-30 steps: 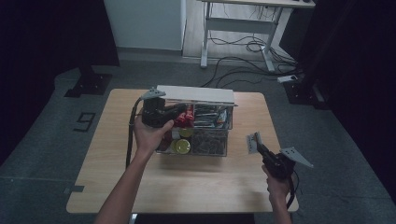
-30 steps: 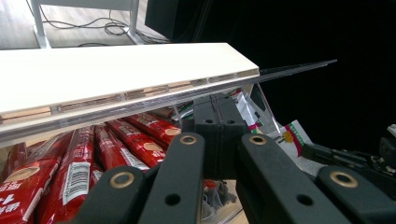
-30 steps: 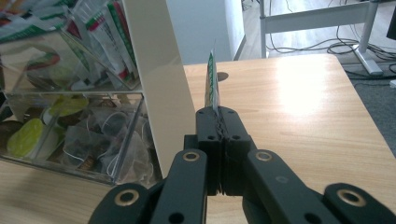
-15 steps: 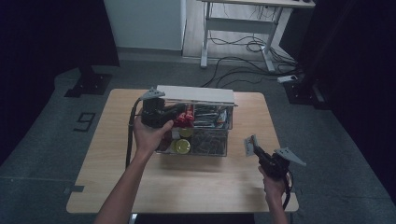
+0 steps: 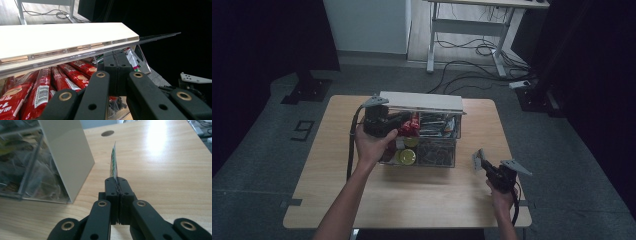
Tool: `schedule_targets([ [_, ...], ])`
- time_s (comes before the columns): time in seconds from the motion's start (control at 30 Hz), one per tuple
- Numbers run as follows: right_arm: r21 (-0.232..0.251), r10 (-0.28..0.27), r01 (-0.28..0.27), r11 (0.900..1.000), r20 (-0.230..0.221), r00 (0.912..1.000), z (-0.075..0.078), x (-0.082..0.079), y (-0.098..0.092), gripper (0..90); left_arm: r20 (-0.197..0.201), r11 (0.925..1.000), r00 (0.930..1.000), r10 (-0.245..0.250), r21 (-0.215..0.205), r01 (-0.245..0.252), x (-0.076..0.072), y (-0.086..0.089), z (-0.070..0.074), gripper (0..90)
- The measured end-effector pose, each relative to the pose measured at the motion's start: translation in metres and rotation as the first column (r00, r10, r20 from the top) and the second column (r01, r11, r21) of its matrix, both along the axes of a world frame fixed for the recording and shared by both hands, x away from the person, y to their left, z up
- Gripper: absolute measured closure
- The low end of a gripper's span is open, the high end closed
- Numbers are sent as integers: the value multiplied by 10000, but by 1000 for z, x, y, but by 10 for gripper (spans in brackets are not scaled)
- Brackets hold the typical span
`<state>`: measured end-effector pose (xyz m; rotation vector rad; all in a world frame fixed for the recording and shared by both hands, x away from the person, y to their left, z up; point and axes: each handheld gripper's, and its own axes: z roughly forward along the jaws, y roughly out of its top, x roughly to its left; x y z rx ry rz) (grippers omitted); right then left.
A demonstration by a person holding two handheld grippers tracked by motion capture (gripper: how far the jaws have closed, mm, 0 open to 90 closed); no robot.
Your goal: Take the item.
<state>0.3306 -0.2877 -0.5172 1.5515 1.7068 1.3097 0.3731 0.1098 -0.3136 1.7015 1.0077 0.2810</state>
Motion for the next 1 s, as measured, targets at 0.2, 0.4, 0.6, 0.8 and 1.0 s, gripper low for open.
schedule_targets([
  [0.2,-69,-75,74,9999,-199,9998,-7,2,-3,878,-10,10000,10000,6,-21,-6,0,0,0,900],
  [0.4,-267,-196,188,9995,-320,9993,-10,4,-7,865,-8,10000,10000,-5,-19,5,0,0,-1,900],
  [0.6,-428,-559,525,9977,-835,9949,-16,6,-15,803,-12,10000,10000,5,-23,-5,0,0,-2,900],
  [0.8,-800,-829,731,9941,-1271,9884,-22,8,-19,715,-7,10000,10000,9,-23,-9,0,0,-3,900],
  [1.0,-1285,-1221,1008,9866,-1702,9778,-22,8,-17,546,-26,10000,10000,16,-29,-16,0,1,-3,900],
])
